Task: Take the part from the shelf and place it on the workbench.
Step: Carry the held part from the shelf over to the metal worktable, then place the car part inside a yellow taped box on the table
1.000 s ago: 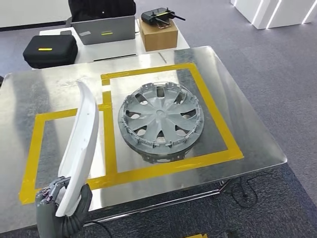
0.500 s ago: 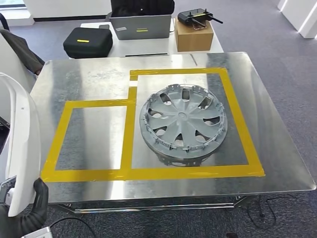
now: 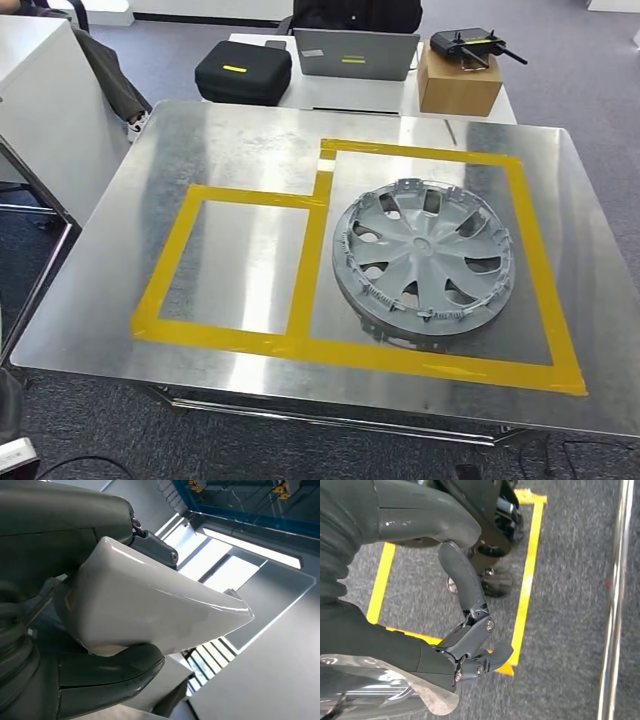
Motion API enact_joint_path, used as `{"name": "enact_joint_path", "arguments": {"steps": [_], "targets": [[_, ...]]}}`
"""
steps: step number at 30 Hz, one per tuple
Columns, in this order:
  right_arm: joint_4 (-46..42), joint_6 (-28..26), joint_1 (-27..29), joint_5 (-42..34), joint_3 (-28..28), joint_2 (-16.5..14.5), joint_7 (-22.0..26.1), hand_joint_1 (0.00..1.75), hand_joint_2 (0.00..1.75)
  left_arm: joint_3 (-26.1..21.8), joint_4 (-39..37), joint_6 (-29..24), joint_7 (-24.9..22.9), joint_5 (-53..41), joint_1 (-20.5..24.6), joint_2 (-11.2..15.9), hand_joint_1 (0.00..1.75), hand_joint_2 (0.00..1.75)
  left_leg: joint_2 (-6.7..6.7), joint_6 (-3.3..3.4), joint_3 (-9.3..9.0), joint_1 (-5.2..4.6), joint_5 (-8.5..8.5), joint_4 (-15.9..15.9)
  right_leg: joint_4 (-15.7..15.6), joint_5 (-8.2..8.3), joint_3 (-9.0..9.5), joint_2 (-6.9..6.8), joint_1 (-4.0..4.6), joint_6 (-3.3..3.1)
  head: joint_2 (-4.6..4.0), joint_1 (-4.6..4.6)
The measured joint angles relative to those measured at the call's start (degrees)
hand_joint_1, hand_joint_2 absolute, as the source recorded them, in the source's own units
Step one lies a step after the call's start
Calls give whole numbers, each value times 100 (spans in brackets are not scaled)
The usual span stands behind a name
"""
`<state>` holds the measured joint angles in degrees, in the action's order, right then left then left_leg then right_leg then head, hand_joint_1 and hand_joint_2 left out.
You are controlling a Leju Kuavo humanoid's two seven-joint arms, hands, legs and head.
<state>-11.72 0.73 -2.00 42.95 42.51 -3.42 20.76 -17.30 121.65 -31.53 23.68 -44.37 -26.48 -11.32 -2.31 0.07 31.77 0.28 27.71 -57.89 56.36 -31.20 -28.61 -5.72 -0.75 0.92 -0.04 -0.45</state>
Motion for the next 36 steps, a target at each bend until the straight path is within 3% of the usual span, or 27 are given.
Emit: {"name": "enact_joint_path", "arguments": {"steps": [1,7,11,13,18,22,30,36], "targets": [[0,14,1,14,12,8,-14,0,175,-211,-64,166,5,-51,91,8,175,175,1,8,1,-5,6,-2,-14,17,4,8,1,-33,0,2],[0,102,8,150,34,44,-40,0,175,-1155,-844,855,-232,-735,716,300,175,175,-6,43,0,-15,26,-6,-80,53,25,31,-4,42,0,4],[0,118,-8,259,33,81,-50,0,175,-1270,-1619,1029,-587,-1252,1122,744,175,175,-9,47,0,-20,26,-13,-88,54,27,32,-14,160,0,1],[0,123,-33,326,32,96,-69,0,175,-1190,-2039,1054,-809,-1518,1349,1015,175,175,-10,50,-1,-19,23,-13,-87,54,25,33,-14,172,0,-1],[0,155,-142,500,4,115,-159,0,175,-536,-3037,1146,-1429,-2118,2062,1680,175,175,-10,44,-3,-2,6,-12,-82,54,23,32,6,172,0,-1],[-2,215,-251,616,-39,120,-216,0,175,373,-3835,1280,-1770,-2584,2825,1983,175,175,-11,38,-3,7,-1,-12,-70,58,40,35,12,171,0,-1],[-4,259,-350,766,-157,125,-299,0,175,1951,-4874,1490,-2033,-3094,3954,2030,175,175,-26,39,5,5,-6,-16,-64,72,75,53,11,178,0,0],[-6,296,-411,844,-235,125,-351,0,175,2857,-5190,1689,-2056,-3297,4505,1805,175,175,-28,40,11,5,-6,-18,-63,72,69,52,11,178,0,-1]]}}
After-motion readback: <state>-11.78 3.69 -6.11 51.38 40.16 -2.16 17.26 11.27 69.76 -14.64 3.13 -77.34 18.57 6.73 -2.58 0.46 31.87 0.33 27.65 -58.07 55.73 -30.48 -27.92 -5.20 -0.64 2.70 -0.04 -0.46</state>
